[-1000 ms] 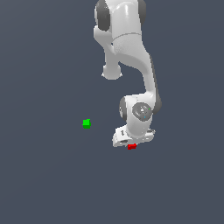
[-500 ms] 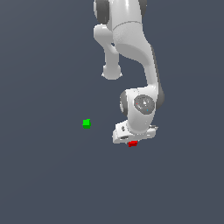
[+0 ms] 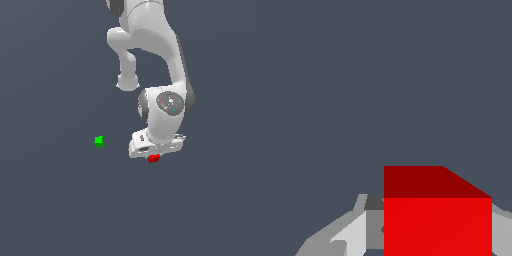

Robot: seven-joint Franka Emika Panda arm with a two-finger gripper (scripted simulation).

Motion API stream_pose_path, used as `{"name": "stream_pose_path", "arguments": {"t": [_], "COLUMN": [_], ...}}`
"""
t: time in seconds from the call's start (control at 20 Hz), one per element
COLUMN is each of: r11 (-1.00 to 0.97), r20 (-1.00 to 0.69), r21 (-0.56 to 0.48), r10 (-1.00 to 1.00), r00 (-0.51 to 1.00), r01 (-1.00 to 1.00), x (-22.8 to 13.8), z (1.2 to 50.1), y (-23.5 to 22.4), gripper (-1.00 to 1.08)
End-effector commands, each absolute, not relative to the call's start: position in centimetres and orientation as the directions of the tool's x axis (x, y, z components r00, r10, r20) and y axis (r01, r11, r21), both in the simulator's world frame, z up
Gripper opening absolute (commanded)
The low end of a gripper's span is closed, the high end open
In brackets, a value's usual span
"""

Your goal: Stack the red cube on top of the green cube.

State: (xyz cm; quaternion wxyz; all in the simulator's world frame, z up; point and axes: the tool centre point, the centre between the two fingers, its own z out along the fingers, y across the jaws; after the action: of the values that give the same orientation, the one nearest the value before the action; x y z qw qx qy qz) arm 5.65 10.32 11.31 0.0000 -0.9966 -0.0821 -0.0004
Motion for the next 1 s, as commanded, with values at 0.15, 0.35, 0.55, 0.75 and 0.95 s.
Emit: {"name": "stream_pose_path", "arguments": {"t": [0.15,0.35,0.55,0.75,0.95], "r11": [-0.987,-0.987,-0.987,-0.987,-0.987], "r20": [0.001,0.001,0.001,0.001,0.001], "r21": [0.000,0.000,0.000,0.000,0.000], "r10": [0.164,0.164,0.164,0.164,0.163], "r00": [0.987,0.987,0.987,0.987,0.987], "r01": [0.164,0.164,0.164,0.164,0.163], "x": [5.7,5.5,5.0,4.1,2.7], "z": [11.9,11.8,11.6,11.2,10.6], "y": [10.3,10.0,9.0,7.3,4.6], "gripper": [-1.00,-1.00,-1.00,-1.00,-1.00]}}
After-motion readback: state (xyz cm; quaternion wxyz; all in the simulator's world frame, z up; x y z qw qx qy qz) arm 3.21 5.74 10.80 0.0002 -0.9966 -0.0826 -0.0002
